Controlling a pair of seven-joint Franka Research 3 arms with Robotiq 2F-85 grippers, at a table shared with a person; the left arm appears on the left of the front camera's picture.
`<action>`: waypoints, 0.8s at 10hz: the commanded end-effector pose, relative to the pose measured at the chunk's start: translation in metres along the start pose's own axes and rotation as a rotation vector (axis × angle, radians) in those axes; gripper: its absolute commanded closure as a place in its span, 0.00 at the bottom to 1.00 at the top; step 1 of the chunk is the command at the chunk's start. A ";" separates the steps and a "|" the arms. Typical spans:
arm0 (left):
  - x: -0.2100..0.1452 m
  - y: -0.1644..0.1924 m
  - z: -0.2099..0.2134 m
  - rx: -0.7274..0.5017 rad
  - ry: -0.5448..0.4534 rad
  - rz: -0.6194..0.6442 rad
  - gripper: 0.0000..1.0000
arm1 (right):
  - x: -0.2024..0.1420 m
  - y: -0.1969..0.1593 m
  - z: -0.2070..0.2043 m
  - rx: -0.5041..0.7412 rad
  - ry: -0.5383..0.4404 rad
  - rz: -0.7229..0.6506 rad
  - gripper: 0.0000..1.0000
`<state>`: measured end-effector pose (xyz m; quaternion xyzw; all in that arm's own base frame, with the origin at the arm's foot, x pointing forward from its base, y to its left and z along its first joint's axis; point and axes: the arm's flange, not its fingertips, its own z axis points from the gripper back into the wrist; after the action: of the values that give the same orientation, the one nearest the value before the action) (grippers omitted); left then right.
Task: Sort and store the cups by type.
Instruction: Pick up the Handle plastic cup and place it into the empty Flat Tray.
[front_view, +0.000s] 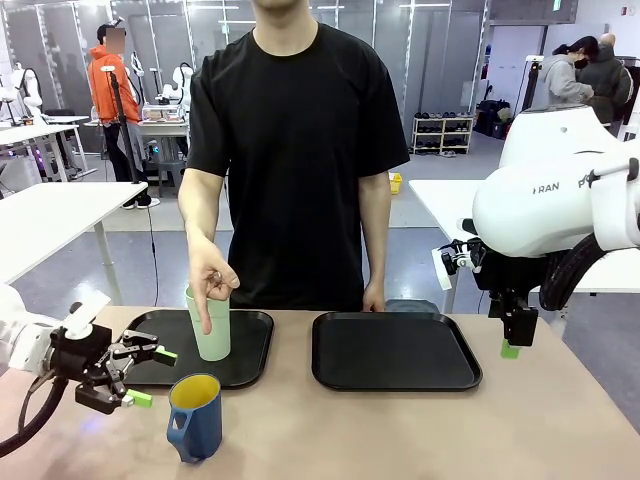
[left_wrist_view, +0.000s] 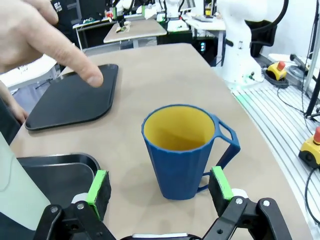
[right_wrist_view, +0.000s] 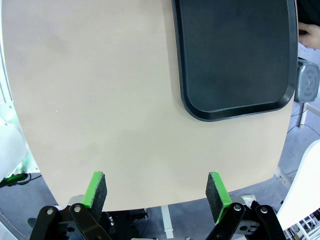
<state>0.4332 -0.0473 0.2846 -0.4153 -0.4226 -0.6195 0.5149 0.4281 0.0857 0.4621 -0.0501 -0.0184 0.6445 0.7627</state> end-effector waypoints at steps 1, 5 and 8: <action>-0.024 -0.004 0.003 -0.023 -0.029 -0.038 0.00 | -0.001 -0.001 0.001 0.001 0.011 -0.004 0.00; -0.003 -0.001 0.002 -0.008 -0.011 0.008 0.00 | -0.001 -0.001 0.001 0.001 0.011 -0.004 0.00; -0.006 -0.002 0.002 -0.011 -0.008 0.018 0.00 | -0.001 -0.001 0.001 0.001 0.011 -0.004 0.00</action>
<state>0.4322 -0.0433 0.2791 -0.4246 -0.4174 -0.6152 0.5167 0.4281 0.0857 0.4621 -0.0501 -0.0184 0.6445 0.7627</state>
